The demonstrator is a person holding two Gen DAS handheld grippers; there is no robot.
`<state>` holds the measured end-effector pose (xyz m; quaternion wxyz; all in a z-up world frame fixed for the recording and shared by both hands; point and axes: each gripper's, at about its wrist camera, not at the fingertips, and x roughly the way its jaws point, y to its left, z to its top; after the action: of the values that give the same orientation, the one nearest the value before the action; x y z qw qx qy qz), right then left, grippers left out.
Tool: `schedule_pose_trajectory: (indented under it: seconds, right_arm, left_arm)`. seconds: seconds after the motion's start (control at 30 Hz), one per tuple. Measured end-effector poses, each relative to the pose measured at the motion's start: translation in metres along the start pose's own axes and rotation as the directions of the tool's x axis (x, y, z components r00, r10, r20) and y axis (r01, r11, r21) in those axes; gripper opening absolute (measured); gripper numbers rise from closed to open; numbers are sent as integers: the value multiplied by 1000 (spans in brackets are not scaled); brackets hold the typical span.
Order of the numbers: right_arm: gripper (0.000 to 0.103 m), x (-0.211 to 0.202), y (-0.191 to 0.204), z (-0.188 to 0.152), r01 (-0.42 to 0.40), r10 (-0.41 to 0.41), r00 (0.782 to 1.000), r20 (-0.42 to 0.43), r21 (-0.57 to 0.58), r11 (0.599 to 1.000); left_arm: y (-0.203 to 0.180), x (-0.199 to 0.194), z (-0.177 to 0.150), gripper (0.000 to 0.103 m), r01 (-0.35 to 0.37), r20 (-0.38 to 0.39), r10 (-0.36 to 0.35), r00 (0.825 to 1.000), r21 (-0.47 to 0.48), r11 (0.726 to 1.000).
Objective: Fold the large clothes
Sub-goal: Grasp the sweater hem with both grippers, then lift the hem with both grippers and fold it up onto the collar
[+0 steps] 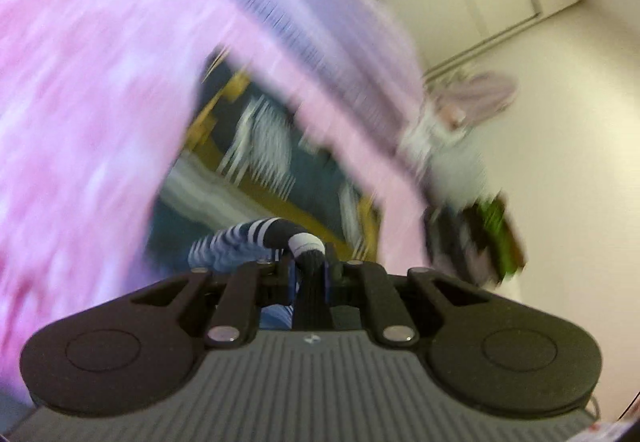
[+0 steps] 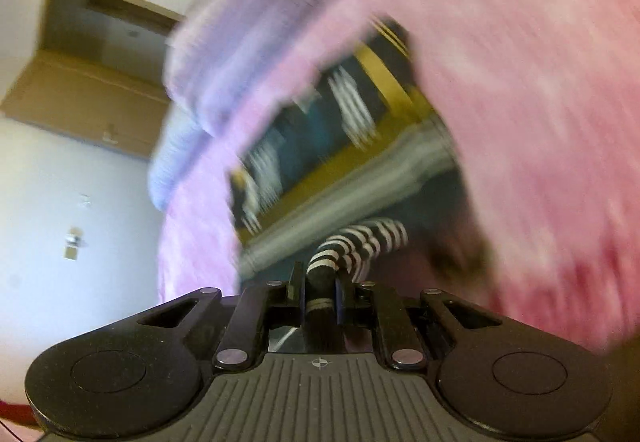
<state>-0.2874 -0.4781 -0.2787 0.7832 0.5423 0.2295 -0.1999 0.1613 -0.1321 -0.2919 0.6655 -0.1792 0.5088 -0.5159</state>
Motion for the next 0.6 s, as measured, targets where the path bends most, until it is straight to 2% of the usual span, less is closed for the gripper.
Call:
schedule_pose_trajectory:
  seconds: [0.07, 0.13, 0.2, 0.27, 0.33, 0.37, 0.4, 0.47, 0.53, 0.6]
  right_arm:
    - [10, 20, 12, 43, 0, 2, 999, 47, -48, 999]
    - [12, 51, 15, 90, 36, -33, 995, 96, -30, 999]
    - [19, 79, 14, 127, 106, -101, 985, 137, -28, 994]
    - [26, 99, 12, 149, 175, -164, 973, 164, -59, 983]
    - [40, 109, 6, 159, 246, -226, 959, 170, -106, 963]
    - [52, 114, 1, 161, 286, -260, 950, 175, -142, 948]
    - [58, 117, -6, 162, 318, -290, 941, 172, -160, 935]
    - [59, 125, -26, 159, 368, -346, 926, 151, -163, 915]
    - [59, 132, -43, 155, 379, -364, 925, 108, -189, 906]
    - [58, 139, -48, 152, 375, -363, 927, 95, -264, 889]
  left_arm:
    - [-11, 39, 42, 12, -16, 34, 16, 999, -4, 1000]
    - [-14, 82, 86, 17, -51, 60, 53, 997, -35, 998]
    - [-15, 115, 118, 22, -132, 96, 138, 986, -59, 989]
    - [-16, 139, 141, 25, -216, 103, 219, 970, -44, 975]
    - [-19, 157, 148, 33, -311, 110, 307, 945, 22, 950]
    - [-18, 163, 147, 38, -351, 105, 345, 933, 52, 935]
    - [-14, 169, 146, 40, -394, 89, 387, 918, 75, 916]
    - [-1, 178, 139, 40, -443, 49, 440, 897, 94, 892]
    - [5, 187, 131, 40, -464, 24, 464, 885, 115, 878]
    - [6, 197, 127, 40, -474, 14, 478, 878, 154, 867]
